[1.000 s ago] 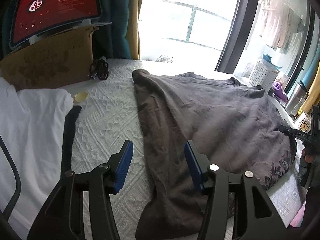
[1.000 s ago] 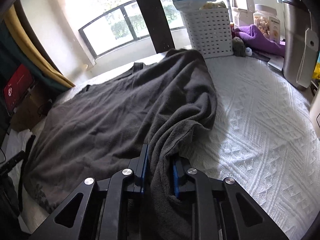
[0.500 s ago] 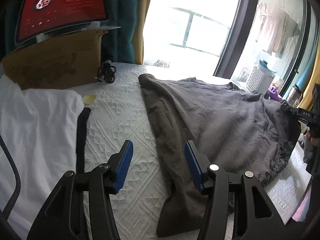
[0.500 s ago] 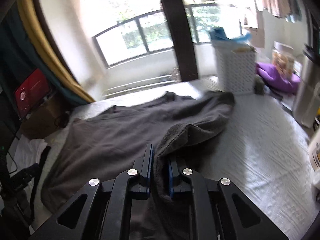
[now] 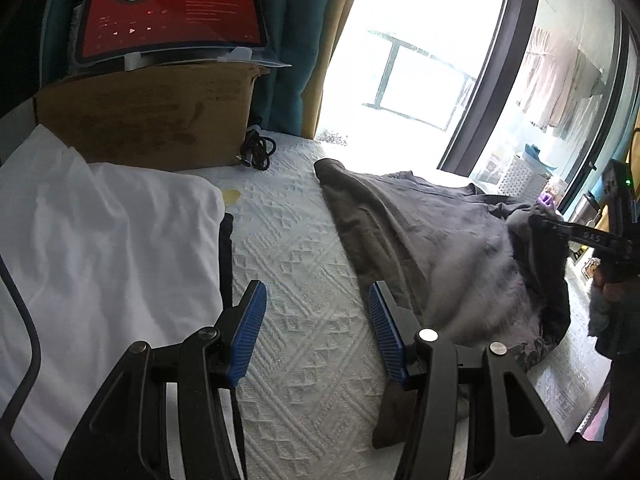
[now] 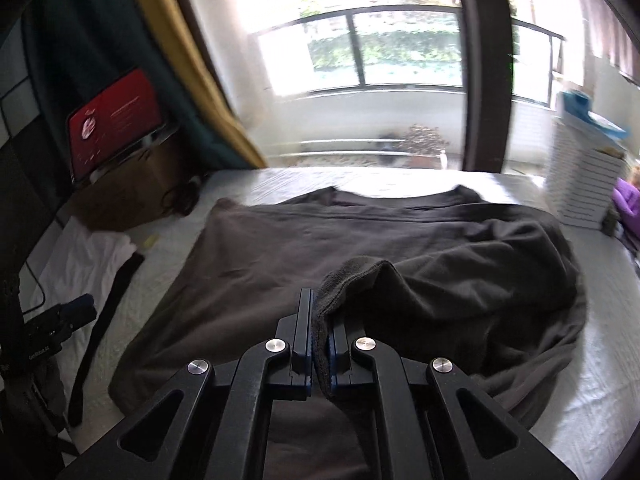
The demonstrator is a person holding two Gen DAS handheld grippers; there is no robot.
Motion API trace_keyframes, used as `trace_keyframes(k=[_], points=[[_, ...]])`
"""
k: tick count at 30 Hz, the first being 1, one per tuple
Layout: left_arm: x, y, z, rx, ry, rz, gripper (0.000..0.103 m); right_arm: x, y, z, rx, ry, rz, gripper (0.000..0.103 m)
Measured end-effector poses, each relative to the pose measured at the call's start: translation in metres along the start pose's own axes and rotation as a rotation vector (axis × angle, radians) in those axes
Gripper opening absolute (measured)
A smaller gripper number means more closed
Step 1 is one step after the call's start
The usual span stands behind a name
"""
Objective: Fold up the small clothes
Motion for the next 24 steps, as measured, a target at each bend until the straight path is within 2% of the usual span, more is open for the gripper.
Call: trace_keyframes(k=[7, 11, 15, 18, 24], points=[[-0.001, 0.0, 0.004, -0.036, -0.003, -0.003, 0.053, -0.009, 0.058, -0.042, 0.04, 0.091, 0.1, 0.006], [-0.001, -0.001, 0.006, -0.042, -0.004, -0.02, 0.053, -0.022, 0.069, -0.061, 0.042, 0.138, 0.113, 0.006], [0.001, 0.004, 0.008, -0.031, -0.006, -0.016, 0.053, -0.03, 0.084, -0.071, 0.009, 0.163, 0.181, 0.006], [0.002, 0.006, 0.01, -0.024, -0.011, -0.009, 0.053, -0.034, 0.095, -0.07, 0.015, 0.154, 0.229, 0.006], [0.003, 0.008, 0.018, -0.005, -0.024, -0.001, 0.053, -0.025, 0.135, -0.07, 0.11, 0.128, 0.286, 0.006]])
Point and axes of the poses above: each gripper's, at about its wrist camera, not at the fingertips, and z roughly against the way its jaws point, y to its left, x to its top, the point moved 7 cm from there along -z, roughly the way its jaws point
